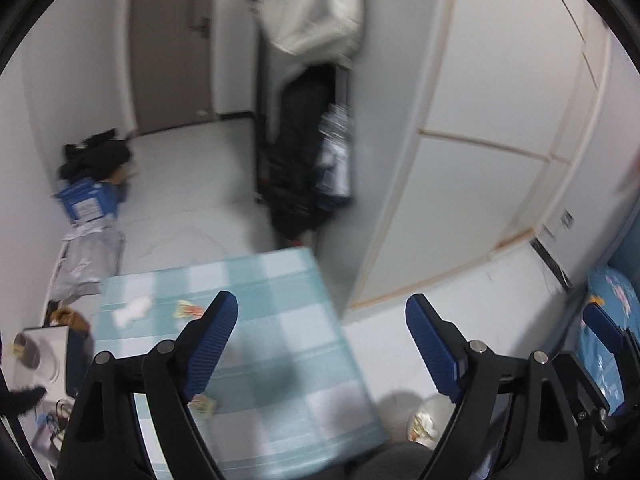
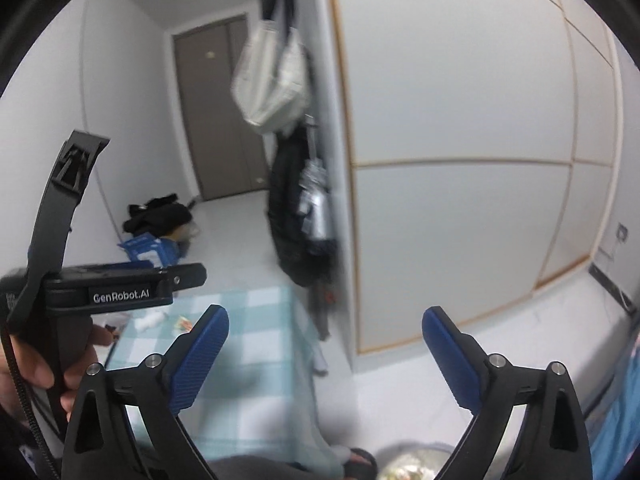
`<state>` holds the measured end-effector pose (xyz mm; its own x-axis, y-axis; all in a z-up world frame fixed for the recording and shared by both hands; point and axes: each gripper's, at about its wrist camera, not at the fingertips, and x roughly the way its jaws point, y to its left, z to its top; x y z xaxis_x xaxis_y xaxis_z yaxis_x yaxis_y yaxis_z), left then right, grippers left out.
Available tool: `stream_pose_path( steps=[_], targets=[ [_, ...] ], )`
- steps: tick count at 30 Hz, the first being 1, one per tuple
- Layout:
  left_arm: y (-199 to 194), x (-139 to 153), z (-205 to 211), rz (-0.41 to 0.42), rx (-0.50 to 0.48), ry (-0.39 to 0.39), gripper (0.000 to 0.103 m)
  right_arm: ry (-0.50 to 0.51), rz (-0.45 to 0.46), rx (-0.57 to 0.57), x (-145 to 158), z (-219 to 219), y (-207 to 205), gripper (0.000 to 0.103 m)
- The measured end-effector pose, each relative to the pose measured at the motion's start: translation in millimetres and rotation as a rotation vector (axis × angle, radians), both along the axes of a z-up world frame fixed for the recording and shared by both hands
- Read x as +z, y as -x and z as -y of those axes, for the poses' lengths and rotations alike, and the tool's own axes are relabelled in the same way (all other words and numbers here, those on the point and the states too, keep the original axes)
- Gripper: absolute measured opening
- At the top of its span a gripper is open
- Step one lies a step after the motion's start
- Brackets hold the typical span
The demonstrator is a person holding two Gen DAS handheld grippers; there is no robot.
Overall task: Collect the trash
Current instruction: 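Raise both tools from the bin back over the table, then lower the left tool toward the red-checkered wrapper on the table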
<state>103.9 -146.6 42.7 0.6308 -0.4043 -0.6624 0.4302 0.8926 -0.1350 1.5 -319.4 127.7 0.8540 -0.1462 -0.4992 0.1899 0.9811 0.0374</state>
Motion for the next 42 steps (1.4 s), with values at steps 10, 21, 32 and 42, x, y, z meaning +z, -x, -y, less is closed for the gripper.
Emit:
stream_pose_path(
  steps=[10,21,32,42],
  targets=[
    [-3,3,-78,0.142,0.234,0.072,0.101,0.093,0.010,0.145,5,-91,-38,0.103],
    [-22,-35,-131,0.175,0.382,0.064,0.102,0.153,-0.070,0.260,-28,-159,-90,0.103],
    [-68,-114,-170,-0.032,0.440,0.064,0.102,0.212,-0.167,0.355,-86,-197,-159,0.103],
    [-84,-165,-147,-0.276,0.219,0.047,0.102,0.169,-0.198,0.497,-126,-185,-221,0.103]
  ],
)
